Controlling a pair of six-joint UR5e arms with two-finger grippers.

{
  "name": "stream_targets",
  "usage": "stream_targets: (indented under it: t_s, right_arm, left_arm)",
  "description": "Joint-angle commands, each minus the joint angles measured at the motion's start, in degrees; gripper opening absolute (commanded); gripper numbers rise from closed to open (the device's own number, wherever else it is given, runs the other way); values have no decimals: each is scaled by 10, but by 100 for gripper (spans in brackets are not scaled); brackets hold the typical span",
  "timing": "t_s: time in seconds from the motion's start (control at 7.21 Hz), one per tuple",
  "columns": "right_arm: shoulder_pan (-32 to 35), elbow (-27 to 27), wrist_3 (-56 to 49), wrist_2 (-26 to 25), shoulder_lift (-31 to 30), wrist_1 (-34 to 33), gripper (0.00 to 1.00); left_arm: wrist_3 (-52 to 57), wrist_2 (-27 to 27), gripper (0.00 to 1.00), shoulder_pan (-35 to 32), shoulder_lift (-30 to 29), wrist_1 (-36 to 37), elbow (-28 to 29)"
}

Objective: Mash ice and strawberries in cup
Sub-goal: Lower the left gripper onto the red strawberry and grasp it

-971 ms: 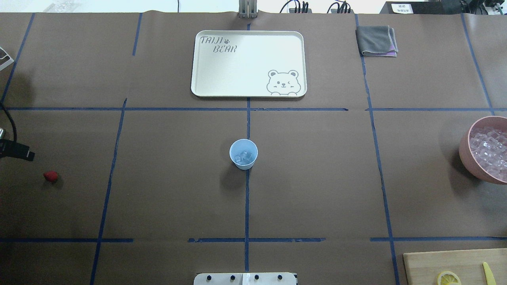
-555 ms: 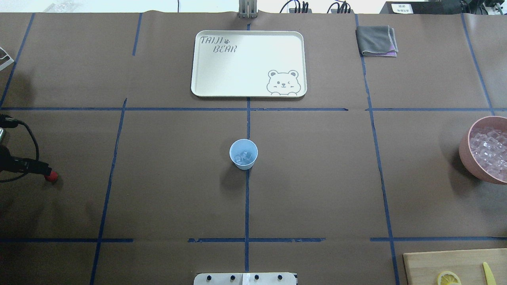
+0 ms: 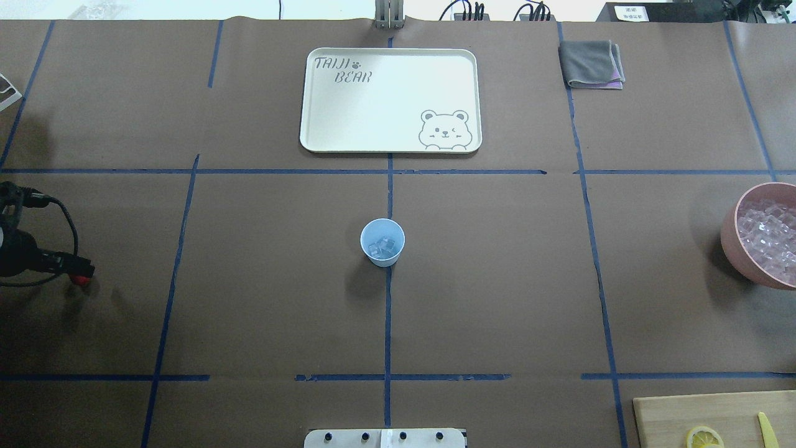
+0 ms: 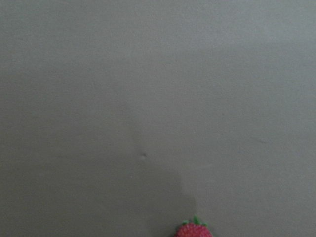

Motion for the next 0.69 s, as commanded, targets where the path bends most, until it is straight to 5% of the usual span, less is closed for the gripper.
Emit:
stream_targets:
  t_s: [0.0,0.14,0.42,0.55]
  right_arm:
    - [0,0,0,0,0,0,99]
    - [0,0,0,0,0,0,99]
    - [0,0,0,0,0,0,99]
    - [0,0,0,0,0,0,99]
  left_arm:
    - [-1,-4,100,6,-6,-1,10]
    - [-1,-5,98,8,-7,-1,9]
    - [-1,-7,16,8,-6,2,4]
    - [-1,-7,8,8,-5,2,0]
